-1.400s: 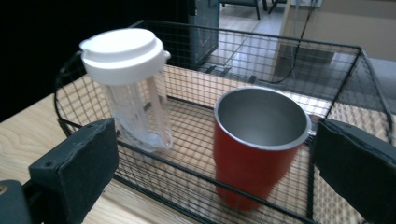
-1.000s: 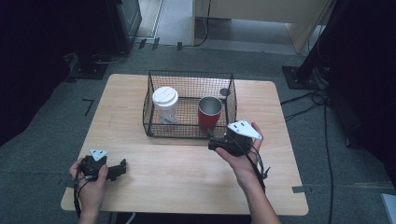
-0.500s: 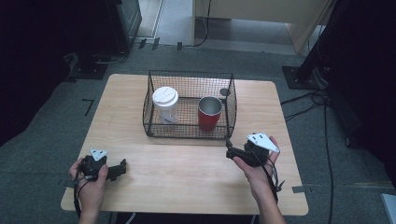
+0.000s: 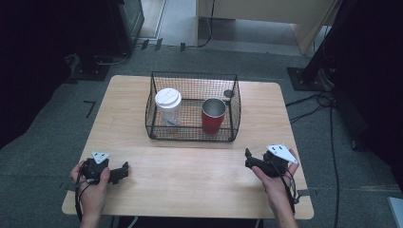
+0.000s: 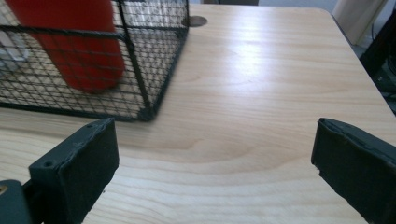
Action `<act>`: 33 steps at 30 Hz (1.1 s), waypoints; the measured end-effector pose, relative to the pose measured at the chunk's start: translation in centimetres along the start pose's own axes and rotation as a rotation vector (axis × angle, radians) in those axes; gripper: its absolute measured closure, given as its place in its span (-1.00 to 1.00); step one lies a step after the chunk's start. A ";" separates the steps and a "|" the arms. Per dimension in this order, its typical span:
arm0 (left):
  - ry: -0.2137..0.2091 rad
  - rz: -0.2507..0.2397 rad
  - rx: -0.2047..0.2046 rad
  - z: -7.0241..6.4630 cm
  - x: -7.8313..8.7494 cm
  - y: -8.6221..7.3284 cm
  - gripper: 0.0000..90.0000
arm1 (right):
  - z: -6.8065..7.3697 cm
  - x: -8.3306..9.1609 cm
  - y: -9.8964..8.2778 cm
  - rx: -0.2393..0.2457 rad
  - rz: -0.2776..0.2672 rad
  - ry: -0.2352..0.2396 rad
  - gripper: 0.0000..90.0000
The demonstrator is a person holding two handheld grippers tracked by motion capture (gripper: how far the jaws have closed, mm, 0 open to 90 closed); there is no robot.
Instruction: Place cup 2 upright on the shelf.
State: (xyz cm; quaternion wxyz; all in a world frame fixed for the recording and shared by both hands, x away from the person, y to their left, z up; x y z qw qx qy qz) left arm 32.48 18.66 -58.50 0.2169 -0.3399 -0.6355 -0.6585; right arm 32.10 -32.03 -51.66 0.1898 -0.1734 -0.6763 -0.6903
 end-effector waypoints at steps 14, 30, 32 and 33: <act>0.000 0.000 0.001 0.0 0.0 0.0 -1.00 | -5.1 0.1 -3.3 -0.045 0.057 -0.082 -0.98; 0.000 0.001 0.000 0.0 0.0 0.0 -1.00 | -10.2 0.9 -7.2 -0.071 0.155 -0.179 -0.98; 0.000 0.000 0.001 0.0 0.0 0.0 -1.00 | -10.7 1.0 -7.5 -0.072 0.168 -0.189 -0.98; 0.000 0.000 0.001 0.0 0.0 0.0 -1.00 | -10.9 1.0 -7.7 -0.072 0.171 -0.192 -0.98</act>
Point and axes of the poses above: each handheld gripper's, and its own axes: x roughly backward along the jaws, y roughly out of its top, z roughly to its left, the point moved 9 cm from there along -x, roughly forward along the jaws, and after that the axes turned 4 degrees about -y, right-handed, at the moved point
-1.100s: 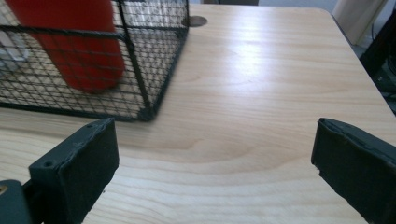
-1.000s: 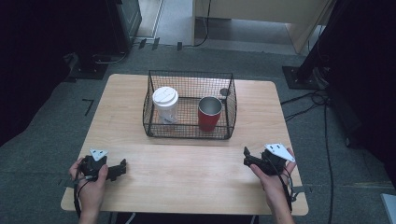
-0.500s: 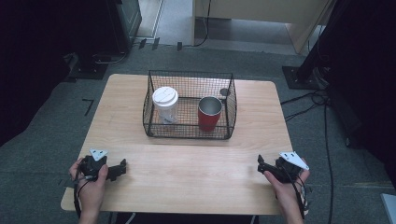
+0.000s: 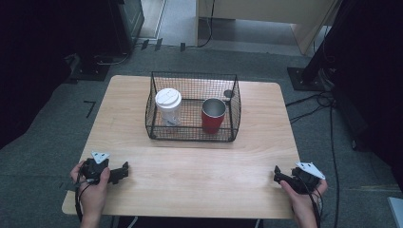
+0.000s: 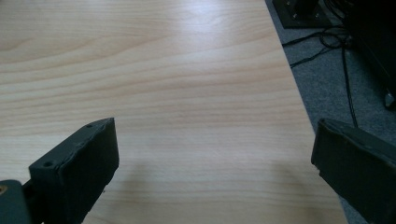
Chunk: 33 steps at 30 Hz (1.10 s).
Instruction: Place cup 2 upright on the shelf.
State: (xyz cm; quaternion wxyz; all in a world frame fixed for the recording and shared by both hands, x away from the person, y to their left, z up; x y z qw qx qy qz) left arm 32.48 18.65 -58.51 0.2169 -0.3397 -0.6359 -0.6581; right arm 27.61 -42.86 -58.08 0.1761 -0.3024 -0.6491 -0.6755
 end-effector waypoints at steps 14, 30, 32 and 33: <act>0.000 0.000 -0.001 0.0 0.0 0.0 -1.00 | -1.6 -0.2 -1.4 0.004 0.104 0.060 -1.00; 0.000 0.000 0.000 0.0 0.0 0.0 -1.00 | -1.7 0.1 -1.9 -0.045 0.126 0.069 -1.00; 0.000 0.000 -0.001 0.0 0.0 0.0 -1.00 | -1.7 0.1 -1.9 -0.035 0.121 0.065 -1.00; 0.000 0.001 -0.001 0.0 0.0 0.0 -1.00 | -1.7 0.1 -1.9 -0.035 0.122 0.065 -1.00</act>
Point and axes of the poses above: each handheld gripper's, and its own axes: x roughly backward along the jaws, y roughly out of its top, z roughly to its left, the point moved 9 cm from there along -x, roughly forward along the jaws, and after that the axes turned 4 degrees about -y, right-handed, at the moved point
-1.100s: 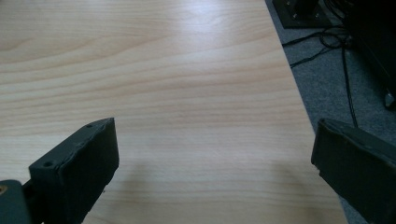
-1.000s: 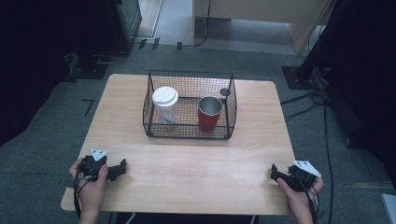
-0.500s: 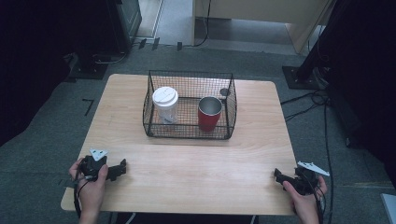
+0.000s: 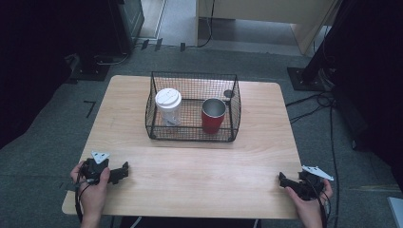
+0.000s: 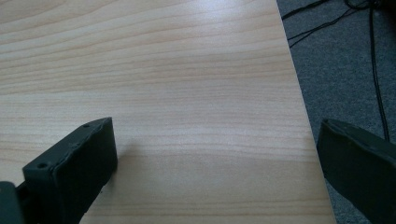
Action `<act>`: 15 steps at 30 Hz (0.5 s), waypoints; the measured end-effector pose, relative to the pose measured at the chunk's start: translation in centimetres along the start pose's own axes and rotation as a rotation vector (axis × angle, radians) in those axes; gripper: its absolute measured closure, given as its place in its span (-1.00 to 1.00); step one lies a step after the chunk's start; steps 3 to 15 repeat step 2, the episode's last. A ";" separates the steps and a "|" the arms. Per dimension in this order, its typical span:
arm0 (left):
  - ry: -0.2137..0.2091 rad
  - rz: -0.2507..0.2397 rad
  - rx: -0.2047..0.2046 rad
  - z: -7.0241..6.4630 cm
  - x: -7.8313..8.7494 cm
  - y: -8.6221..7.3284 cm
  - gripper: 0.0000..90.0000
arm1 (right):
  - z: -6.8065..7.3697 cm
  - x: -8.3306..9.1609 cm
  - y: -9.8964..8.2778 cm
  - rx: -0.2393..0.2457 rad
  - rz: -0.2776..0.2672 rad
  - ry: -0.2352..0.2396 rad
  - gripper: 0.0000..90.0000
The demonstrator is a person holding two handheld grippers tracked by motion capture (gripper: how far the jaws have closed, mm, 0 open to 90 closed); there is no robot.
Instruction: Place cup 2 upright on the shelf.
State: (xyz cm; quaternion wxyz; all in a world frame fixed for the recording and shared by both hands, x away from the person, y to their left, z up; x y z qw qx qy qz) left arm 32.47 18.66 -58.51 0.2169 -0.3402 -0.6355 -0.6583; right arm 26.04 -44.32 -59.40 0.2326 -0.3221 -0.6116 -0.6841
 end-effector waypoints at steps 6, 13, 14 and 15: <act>0.000 -0.001 0.000 0.0 0.0 0.0 -1.00 | 0.0 0.0 0.0 0.000 0.000 0.000 -1.00; 0.000 -0.001 0.000 0.0 0.0 0.0 -1.00 | 0.0 0.0 0.0 0.000 0.000 0.000 -1.00; 0.000 -0.001 0.000 0.0 0.0 0.0 -1.00 | 0.0 0.0 0.0 0.000 0.000 0.000 -1.00; 0.000 -0.001 0.000 0.0 0.0 0.0 -1.00 | 0.0 0.0 0.0 0.000 0.000 0.000 -1.00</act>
Point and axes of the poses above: each handheld gripper's, and its own axes: x roughly backward along the jaws, y roughly out of its top, z roughly to its left, the point moved 9 cm from there along -x, roughly forward along the jaws, and after that the axes turned 4 degrees about -y, right-handed, at the moved point
